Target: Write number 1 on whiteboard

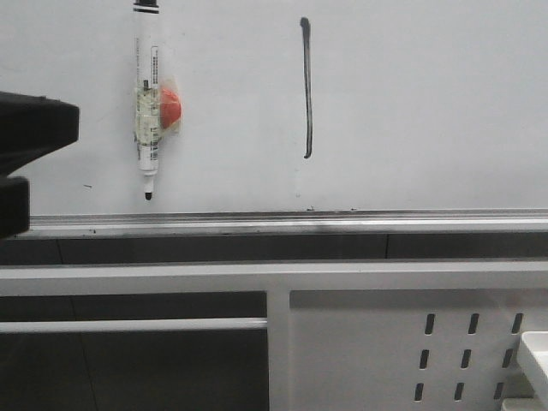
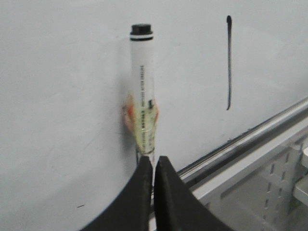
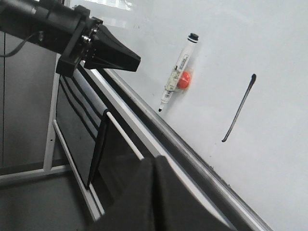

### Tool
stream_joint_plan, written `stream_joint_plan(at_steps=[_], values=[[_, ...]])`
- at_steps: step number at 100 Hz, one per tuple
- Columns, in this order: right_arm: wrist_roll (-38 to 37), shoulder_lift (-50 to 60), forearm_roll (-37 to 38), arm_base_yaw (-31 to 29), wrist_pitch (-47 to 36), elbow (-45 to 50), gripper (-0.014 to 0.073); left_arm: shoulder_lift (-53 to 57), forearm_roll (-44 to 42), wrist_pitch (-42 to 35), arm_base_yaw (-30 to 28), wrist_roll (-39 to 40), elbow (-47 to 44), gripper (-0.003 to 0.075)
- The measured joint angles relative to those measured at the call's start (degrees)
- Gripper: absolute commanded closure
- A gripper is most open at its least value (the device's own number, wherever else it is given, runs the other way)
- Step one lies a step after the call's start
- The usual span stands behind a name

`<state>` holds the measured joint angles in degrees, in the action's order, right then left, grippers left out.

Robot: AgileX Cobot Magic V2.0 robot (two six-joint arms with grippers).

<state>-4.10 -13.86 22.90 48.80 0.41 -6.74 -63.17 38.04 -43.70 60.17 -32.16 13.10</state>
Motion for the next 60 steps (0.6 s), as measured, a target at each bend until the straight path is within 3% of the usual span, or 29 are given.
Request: stream_joint_plan(at_steps=[15, 27, 42, 60], values=[[0.0, 0.0, 0.0, 0.0, 0.0, 0.0, 0.0652, 9.49, 3.35, 25.76, -2.43, -6.13, 6.9, 0.074], [0.0, 0.0, 0.0, 0.0, 0.0, 0.0, 0.0652, 18.28, 1.93, 40.5, -5.65, -8.34, 9.2, 0.074], [0.0, 0.0, 0.0, 0.0, 0.0, 0.0, 0.0652, 29.59, 0.53, 47.98, -8.56, -9.04, 9.31, 0.074], [0.0, 0.0, 0.0, 0.0, 0.0, 0.0, 0.0652, 39.25, -7.78, 56.37, -9.32, -9.14, 9.31, 0.074]])
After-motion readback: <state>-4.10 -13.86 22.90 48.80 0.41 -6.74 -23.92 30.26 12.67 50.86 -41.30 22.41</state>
